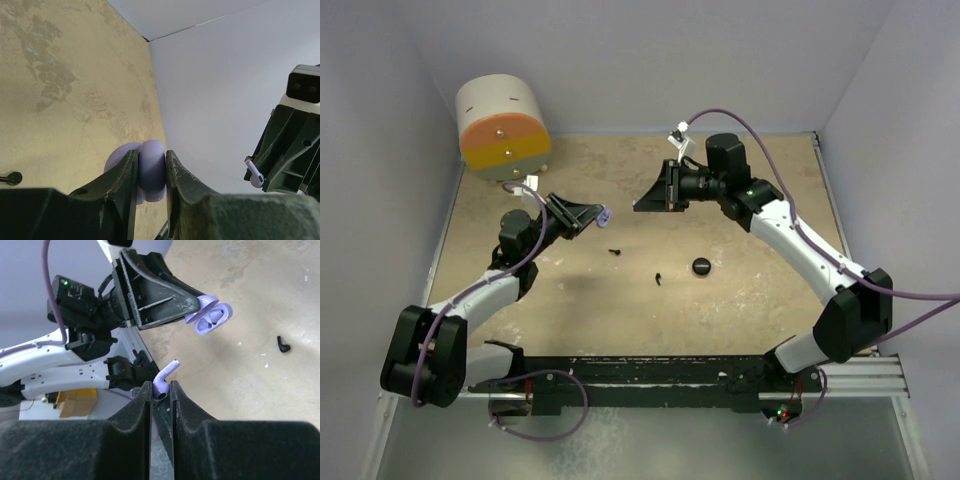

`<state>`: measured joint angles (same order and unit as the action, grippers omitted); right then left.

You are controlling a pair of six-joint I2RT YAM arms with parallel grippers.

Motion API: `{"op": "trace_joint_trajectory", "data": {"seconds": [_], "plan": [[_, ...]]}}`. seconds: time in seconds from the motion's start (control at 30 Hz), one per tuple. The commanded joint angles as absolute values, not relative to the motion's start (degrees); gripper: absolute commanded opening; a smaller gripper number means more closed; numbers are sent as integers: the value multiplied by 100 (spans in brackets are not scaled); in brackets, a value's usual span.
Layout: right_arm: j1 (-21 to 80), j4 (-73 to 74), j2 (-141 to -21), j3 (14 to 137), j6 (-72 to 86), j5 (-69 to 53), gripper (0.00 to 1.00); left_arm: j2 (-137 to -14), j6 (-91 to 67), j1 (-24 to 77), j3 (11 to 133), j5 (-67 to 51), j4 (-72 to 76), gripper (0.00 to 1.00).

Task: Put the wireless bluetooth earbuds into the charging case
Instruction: Place the earbud in the charging case.

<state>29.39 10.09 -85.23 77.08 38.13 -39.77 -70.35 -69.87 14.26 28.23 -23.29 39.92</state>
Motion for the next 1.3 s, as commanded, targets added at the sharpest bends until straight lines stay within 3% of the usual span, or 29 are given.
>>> {"op": "trace_joint_trajectory", "data": {"seconds": [0.0,0.57,1.27], "plan": [[2817,564,-8632,7621,3920,-4938,0,-7069,-6944,1378,2859,-2482,4517,0],[2769,268,-9278,7573,3973,-5382,0,-7278,-6794,1469,2713,-2475,4914,0],[2769,-1874,-9323,6541,5257,-5569,0,-7661,-7445,2271,2331,-911,6223,0]]}}
